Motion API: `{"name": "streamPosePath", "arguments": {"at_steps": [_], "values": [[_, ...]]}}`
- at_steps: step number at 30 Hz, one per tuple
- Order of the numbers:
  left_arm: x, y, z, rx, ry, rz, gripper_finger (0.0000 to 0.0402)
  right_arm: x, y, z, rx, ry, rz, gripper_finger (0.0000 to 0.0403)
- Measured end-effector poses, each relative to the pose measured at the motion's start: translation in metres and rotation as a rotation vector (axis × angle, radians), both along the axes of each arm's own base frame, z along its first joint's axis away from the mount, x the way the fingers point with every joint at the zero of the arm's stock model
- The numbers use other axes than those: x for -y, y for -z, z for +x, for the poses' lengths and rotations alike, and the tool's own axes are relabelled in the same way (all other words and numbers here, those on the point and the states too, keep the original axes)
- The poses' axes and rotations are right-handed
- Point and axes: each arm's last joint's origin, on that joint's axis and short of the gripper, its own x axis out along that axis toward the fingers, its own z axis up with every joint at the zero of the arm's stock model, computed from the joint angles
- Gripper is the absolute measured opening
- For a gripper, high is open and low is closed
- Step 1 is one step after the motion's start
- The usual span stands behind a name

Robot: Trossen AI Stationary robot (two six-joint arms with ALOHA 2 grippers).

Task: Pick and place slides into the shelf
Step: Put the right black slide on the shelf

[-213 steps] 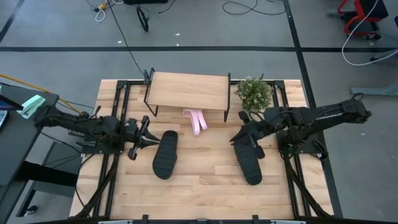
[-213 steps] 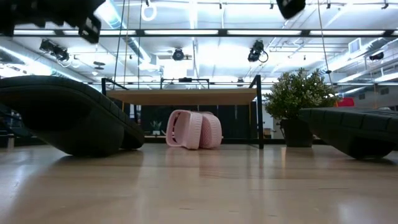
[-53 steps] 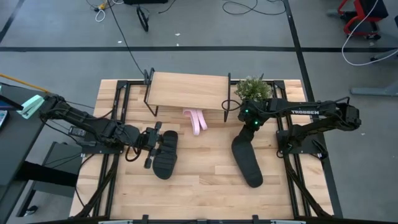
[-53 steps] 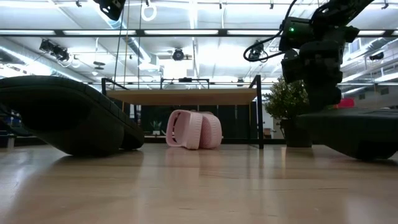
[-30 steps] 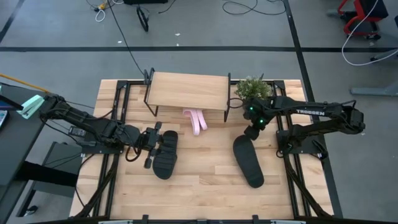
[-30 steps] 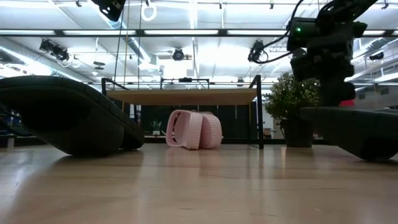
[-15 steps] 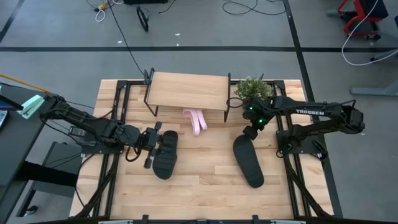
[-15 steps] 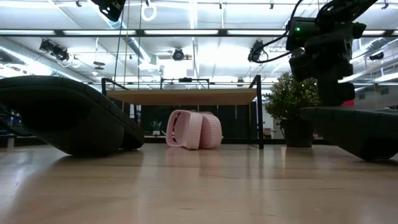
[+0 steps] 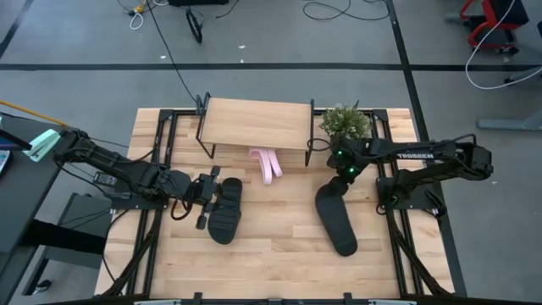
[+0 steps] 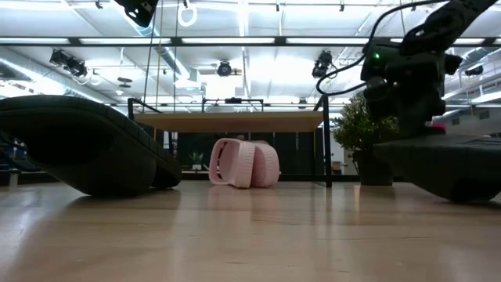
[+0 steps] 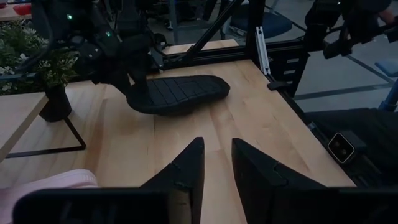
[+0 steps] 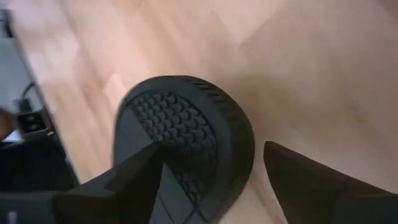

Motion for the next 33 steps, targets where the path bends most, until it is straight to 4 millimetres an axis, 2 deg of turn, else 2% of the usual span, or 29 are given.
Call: {"name": "streamPosePath", "arguments": {"at_steps": [3, 5, 11, 15, 20, 25, 33], "values": [[0.0, 0.0, 0.0, 0.0, 0.001, 0.003, 0.0088, -0.001, 0.003, 0.001, 0.059, -0.024, 0.039, 0.025], [0.0, 0.0, 0.0, 0.0, 0.001, 0.004, 0.0085, -0.002, 0.005, 0.0, 0.068, -0.04, 0.043, 0.0216], [0.0, 0.0, 0.0, 0.001, 0.002, 0.006, 0.0078, -0.005, 0.001, 0.004, 0.134, -0.098, 0.038, 0.0052], [0.0, 0.0, 0.0, 0.001, 0.001, 0.006, 0.0082, -0.009, -0.009, 0.01, 0.156, -0.119, 0.034, 0.0049], [0.0, 0.0, 0.0, 0.0, 0.002, 0.006, 0.0084, -0.021, -0.037, 0.021, 0.215, -0.171, -0.018, 0.0049], [0.0, 0.0, 0.0, -0.001, 0.002, 0.006, 0.0076, -0.036, -0.082, 0.034, 0.33, -0.232, -0.153, 0.0049], [0.0, 0.0, 0.0, 0.003, 0.009, 0.027, 0.0077, -0.064, -0.175, 0.052, 0.656, -0.307, -0.517, 0.0049]]}}
